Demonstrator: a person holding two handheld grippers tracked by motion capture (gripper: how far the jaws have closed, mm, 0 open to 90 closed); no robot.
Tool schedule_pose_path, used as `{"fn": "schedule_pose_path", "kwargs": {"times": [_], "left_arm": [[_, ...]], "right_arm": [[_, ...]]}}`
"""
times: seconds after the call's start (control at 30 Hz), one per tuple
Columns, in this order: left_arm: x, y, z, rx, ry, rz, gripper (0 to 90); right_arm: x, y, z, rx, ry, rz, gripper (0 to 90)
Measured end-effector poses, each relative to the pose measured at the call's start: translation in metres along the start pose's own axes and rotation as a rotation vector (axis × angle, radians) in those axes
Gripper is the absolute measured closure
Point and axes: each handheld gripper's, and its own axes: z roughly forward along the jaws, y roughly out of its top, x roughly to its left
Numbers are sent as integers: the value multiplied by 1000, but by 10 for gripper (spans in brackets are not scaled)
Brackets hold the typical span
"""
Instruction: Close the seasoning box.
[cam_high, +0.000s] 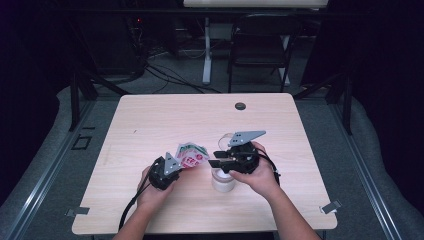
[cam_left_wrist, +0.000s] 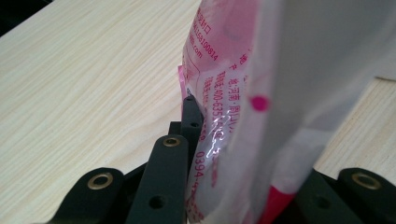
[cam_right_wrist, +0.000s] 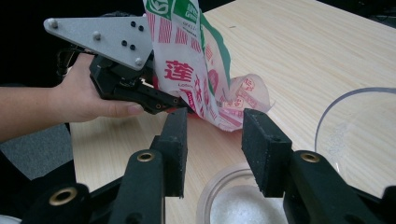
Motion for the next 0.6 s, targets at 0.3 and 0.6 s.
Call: {"fn": "schedule_pose_path", "kwargs": {"times": [0.3, 0.6], "left_arm": [[15, -4, -4, -45, -51, -135, 815], [52, -5, -31, -106, -5, -268, 815]], "right_arm": [[3, 2, -5, -25, -25, -14, 551], [-2, 4, -17, -75, -71, 18, 490]]}}
